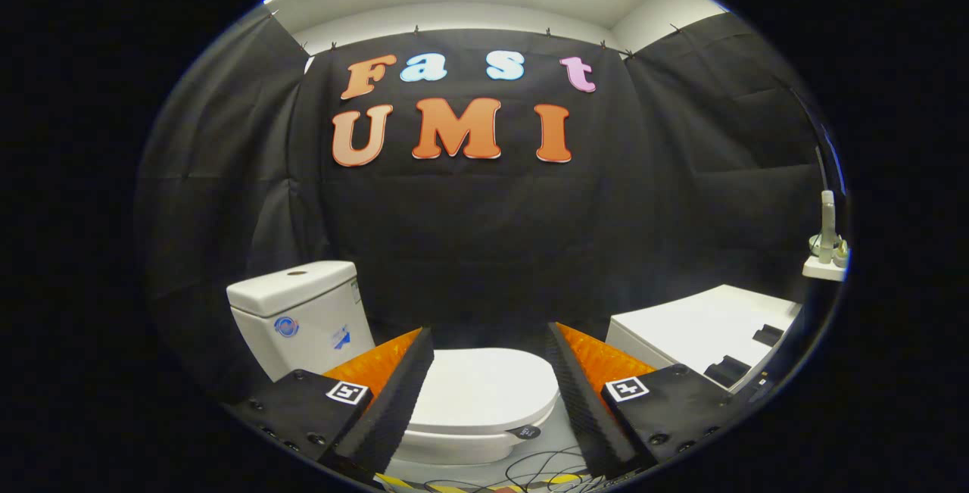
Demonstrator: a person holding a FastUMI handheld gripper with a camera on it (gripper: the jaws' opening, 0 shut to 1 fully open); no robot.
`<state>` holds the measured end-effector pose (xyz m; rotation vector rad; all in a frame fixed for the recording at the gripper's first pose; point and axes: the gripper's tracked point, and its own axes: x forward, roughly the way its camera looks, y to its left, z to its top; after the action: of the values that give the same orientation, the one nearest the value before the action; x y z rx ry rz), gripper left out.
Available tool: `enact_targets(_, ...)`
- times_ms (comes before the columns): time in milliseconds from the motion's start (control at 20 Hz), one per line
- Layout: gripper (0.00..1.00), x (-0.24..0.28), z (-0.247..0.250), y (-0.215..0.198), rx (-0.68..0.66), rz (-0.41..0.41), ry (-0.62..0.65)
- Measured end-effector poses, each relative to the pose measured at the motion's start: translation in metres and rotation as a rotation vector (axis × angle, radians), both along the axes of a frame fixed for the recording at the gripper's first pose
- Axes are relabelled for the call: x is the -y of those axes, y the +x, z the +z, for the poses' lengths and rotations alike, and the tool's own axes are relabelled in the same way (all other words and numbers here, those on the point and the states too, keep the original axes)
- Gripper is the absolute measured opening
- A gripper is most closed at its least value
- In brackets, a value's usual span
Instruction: Open the toilet lid.
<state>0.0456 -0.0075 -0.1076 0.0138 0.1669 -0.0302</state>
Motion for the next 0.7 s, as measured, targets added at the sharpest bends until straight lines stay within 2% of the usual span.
enact_targets(300, 0.98, 0.02, -0.108, 0.021, -0.138, -0.046, 0.094)
enact_targets(450, 0.98, 0.03, -0.149, 0.032, -0.173, -0.076, 0.217)
enact_targets(700, 0.98, 0.054, -0.224, 0.046, -0.22, -0.175, 0.444)
